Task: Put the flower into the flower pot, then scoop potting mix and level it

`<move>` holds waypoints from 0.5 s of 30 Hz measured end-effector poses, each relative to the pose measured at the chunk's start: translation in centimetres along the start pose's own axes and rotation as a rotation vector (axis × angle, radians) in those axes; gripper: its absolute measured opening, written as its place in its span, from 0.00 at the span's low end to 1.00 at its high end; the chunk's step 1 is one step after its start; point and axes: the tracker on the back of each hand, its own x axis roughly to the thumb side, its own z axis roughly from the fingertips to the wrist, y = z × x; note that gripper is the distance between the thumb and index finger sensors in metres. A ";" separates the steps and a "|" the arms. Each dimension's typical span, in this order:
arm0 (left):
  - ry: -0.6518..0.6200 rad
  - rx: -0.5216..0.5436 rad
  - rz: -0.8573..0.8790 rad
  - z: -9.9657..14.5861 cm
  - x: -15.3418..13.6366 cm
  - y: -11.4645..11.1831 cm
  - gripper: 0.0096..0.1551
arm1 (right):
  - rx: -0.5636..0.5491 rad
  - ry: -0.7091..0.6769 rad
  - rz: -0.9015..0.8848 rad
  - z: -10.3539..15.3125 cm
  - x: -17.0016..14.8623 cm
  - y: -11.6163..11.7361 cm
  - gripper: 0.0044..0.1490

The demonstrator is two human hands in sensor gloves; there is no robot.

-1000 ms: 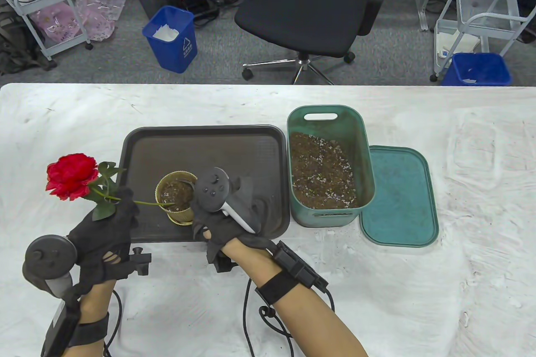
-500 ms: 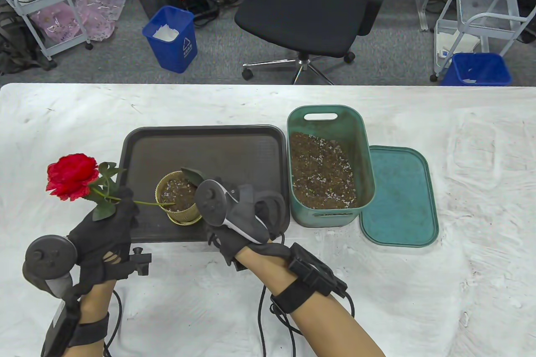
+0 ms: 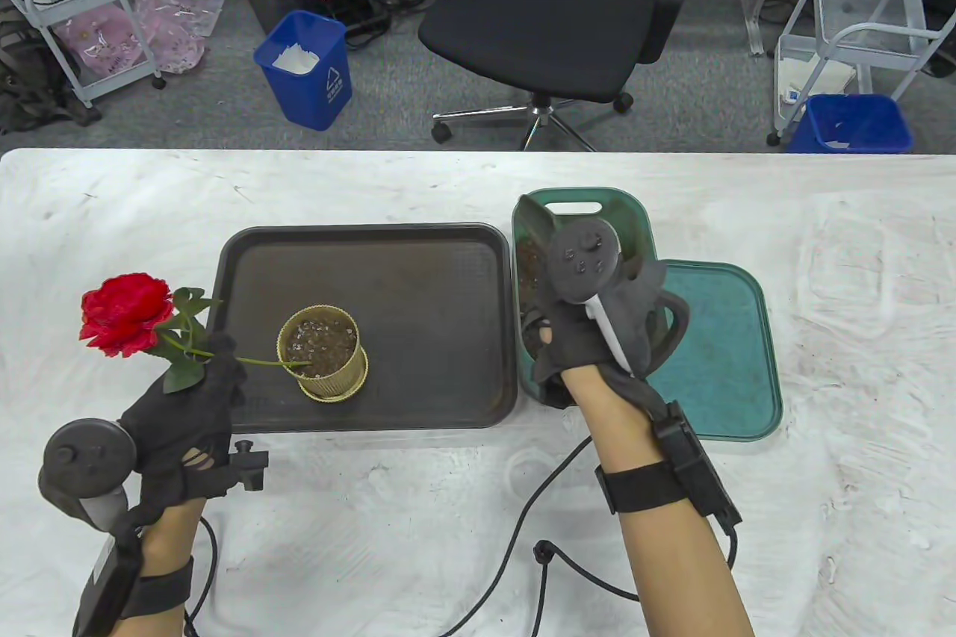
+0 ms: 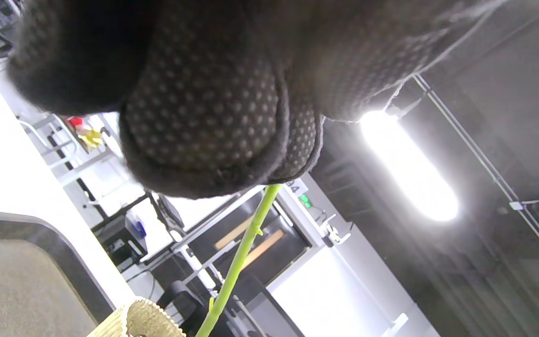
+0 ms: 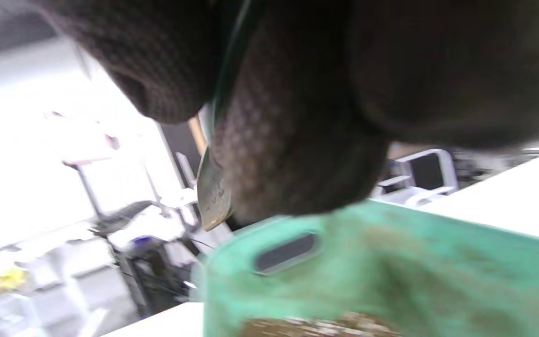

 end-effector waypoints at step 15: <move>0.001 0.001 -0.002 -0.1 0.0 0.1 0.22 | 0.640 0.261 0.175 -4.1 -5.1 6.5 0.31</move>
